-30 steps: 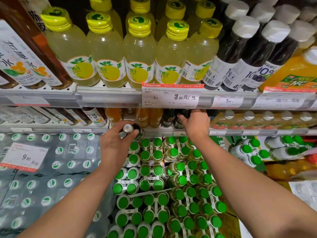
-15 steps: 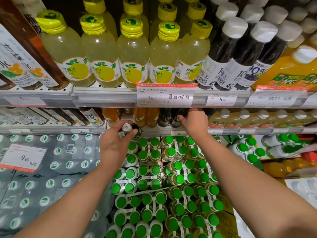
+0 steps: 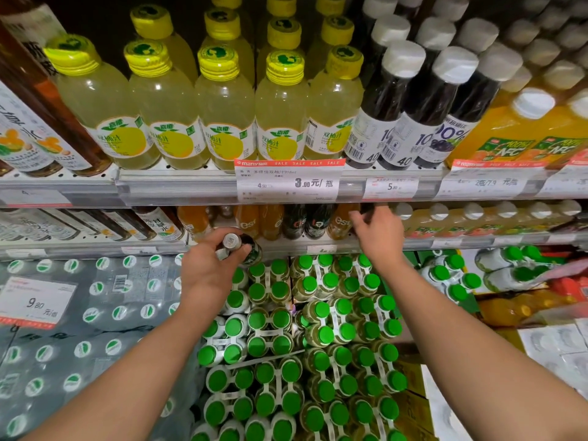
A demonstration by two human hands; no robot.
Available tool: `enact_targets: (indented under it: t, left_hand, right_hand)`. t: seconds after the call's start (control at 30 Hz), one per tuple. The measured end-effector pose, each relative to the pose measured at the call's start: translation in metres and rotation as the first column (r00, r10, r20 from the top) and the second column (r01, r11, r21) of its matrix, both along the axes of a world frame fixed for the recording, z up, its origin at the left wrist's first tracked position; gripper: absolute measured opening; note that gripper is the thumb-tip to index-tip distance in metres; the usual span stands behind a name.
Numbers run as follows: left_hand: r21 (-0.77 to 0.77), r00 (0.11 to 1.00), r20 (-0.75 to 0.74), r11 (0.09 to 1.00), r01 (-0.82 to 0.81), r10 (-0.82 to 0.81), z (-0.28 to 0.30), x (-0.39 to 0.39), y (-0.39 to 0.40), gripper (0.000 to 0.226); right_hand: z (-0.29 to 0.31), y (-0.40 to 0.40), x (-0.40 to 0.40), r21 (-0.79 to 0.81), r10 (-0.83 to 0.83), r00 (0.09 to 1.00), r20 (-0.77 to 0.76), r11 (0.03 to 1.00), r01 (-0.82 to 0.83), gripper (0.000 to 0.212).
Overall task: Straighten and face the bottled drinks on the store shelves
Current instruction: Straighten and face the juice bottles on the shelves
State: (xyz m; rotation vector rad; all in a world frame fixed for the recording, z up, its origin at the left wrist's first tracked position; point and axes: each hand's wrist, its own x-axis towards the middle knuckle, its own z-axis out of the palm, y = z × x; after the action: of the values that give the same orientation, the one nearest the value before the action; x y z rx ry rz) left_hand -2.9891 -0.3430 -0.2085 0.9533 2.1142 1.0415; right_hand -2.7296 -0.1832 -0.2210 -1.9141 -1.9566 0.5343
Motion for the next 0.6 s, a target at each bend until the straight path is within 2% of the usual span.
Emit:
enact_targets:
  t: [0.1, 0.23, 0.33, 0.53, 0.6]
  left_hand:
    - [0.005, 1.000, -0.003, 1.000, 0.014, -0.014, -0.001, 0.003, 0.001, 0.019]
    - [0.008, 1.000, 0.022, 1.000, 0.014, -0.014, 0.000, 0.007, 0.001, 0.018]
    - [0.008, 0.999, 0.035, 1.000, 0.020, -0.020, 0.003, 0.012, 0.001, 0.017]
    - [0.018, 0.997, 0.067, 1.000, 0.022, -0.023, 0.005, 0.029, 0.007, 0.017]
    - [0.022, 0.996, 0.082, 0.999, 0.025, -0.027, 0.005, 0.037, 0.009, 0.016]
  right_hand:
    - [-0.003, 0.018, -0.003, -0.109, 0.066, 0.991, 0.116, 0.993, -0.053, 0.049]
    - [-0.011, 0.036, -0.004, -0.070, 0.034, 0.999, 0.012, 0.997, -0.033, 0.049]
    - [-0.012, 0.039, -0.001, -0.075, -0.002, 0.999, 0.033, 0.997, 0.004, 0.047]
    - [-0.003, 0.018, 0.017, 0.044, 0.063, 0.989, 0.131, 0.997, -0.069, 0.038]
    - [-0.001, 0.002, 0.025, 0.113, 0.072, 0.996, 0.061, 0.990, -0.079, 0.031]
